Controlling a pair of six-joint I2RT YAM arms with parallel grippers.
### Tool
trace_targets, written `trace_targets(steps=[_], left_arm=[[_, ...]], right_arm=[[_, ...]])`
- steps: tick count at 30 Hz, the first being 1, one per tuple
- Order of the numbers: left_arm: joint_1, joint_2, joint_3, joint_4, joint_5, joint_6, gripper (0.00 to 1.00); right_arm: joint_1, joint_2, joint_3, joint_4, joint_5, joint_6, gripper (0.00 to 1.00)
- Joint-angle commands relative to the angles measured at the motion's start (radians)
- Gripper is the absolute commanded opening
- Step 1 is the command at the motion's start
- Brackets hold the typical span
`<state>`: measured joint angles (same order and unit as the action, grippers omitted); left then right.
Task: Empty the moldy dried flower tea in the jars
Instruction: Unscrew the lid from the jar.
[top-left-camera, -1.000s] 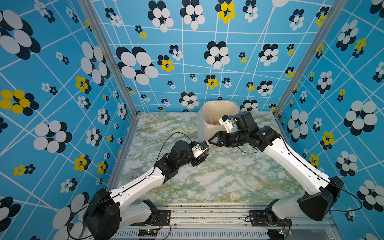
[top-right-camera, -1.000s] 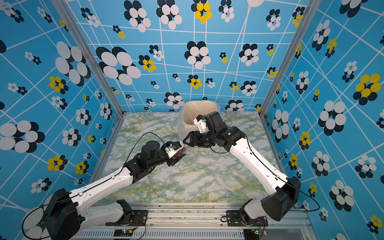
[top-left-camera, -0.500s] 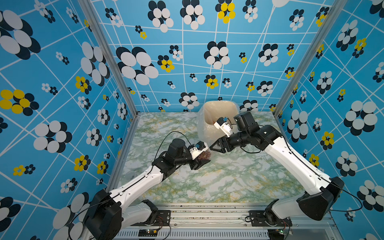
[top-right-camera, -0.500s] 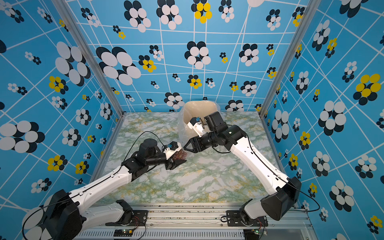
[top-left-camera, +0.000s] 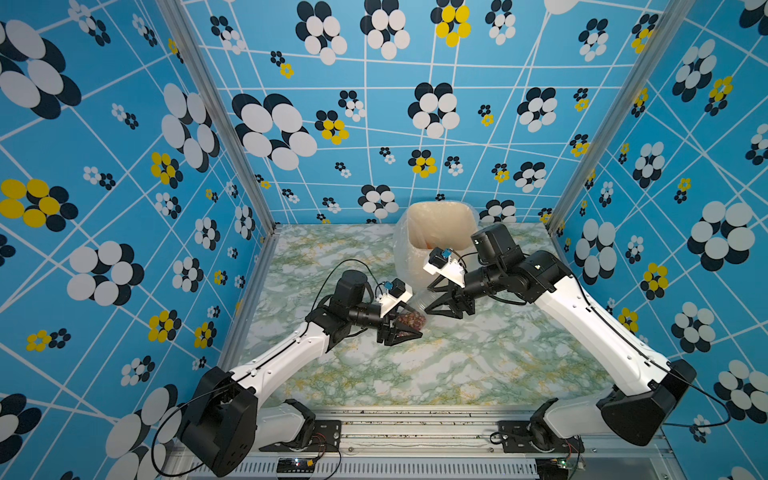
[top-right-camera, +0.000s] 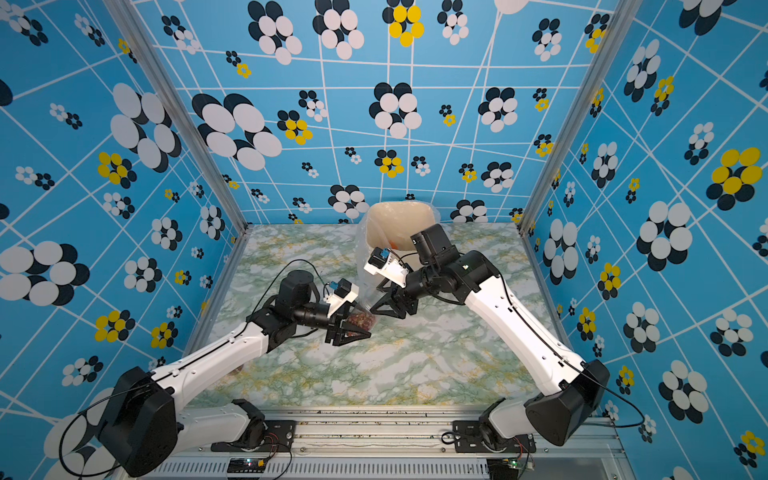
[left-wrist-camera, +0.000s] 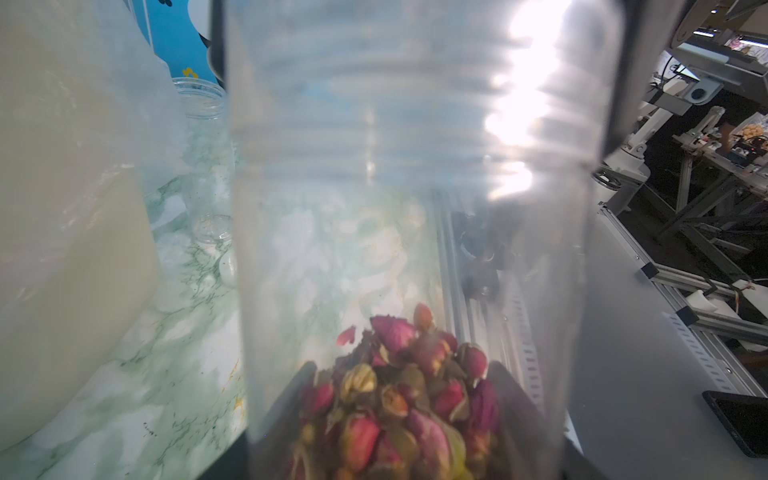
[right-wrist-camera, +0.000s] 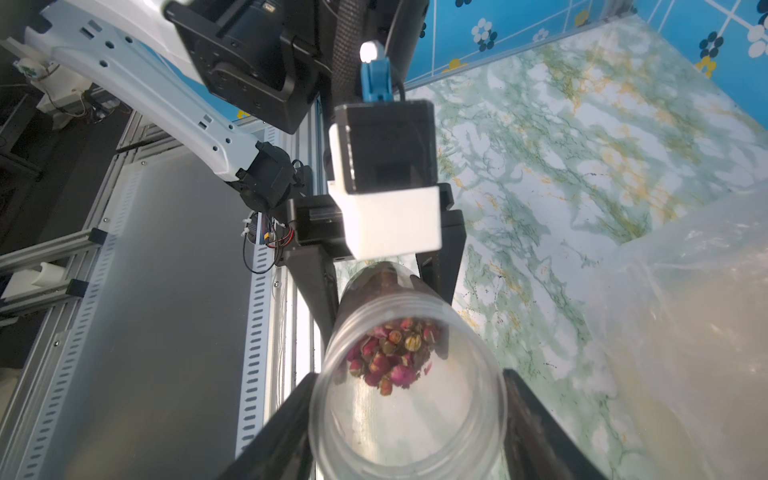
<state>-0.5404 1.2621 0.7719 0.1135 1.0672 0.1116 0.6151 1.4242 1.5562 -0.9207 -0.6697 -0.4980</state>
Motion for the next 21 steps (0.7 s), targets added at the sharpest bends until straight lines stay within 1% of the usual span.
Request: trace_targets(steps=[1, 3, 5, 7, 8, 9, 11, 14, 17, 21], left_arm=[[0.003, -0.004, 0.064, 0.070, 0.115, -0.068, 0.16], [0.004, -0.003, 0.063, 0.074, 0.120, -0.072, 0.16], [0.005, -0.001, 0.060, 0.076, 0.114, -0.073, 0.16], [0.005, -0.001, 0.058, 0.078, 0.099, -0.070, 0.16], [0.005, -0.003, 0.056, 0.079, 0.088, -0.067, 0.16], [0.005, -0.006, 0.056, 0.075, 0.073, -0.059, 0.17], [0.006, -0.014, 0.055, 0.054, 0.020, -0.034, 0.16], [0.004, -0.032, 0.056, -0.006, -0.113, 0.036, 0.17], [0.003, -0.050, 0.052, -0.029, -0.216, 0.074, 0.17], [0.000, -0.074, 0.032, -0.003, -0.316, 0.092, 0.18]], right_arm=[[0.006, 0.000, -0.029, -0.025, 0.060, -0.175, 0.19], [0.005, -0.007, -0.043, -0.011, 0.053, -0.192, 0.23], [0.006, -0.014, -0.062, 0.012, 0.030, -0.192, 0.26], [0.006, -0.020, -0.074, 0.032, -0.005, -0.185, 0.31], [0.006, -0.023, -0.078, 0.043, -0.012, -0.174, 0.35], [0.005, -0.028, -0.083, 0.064, -0.010, -0.149, 0.43], [0.005, -0.038, -0.090, 0.113, 0.008, -0.075, 0.57], [-0.004, -0.058, -0.097, 0.184, -0.005, 0.056, 0.75], [-0.021, -0.099, -0.133, 0.305, -0.037, 0.234, 0.99], [-0.024, -0.167, -0.196, 0.462, -0.036, 0.472, 0.99]])
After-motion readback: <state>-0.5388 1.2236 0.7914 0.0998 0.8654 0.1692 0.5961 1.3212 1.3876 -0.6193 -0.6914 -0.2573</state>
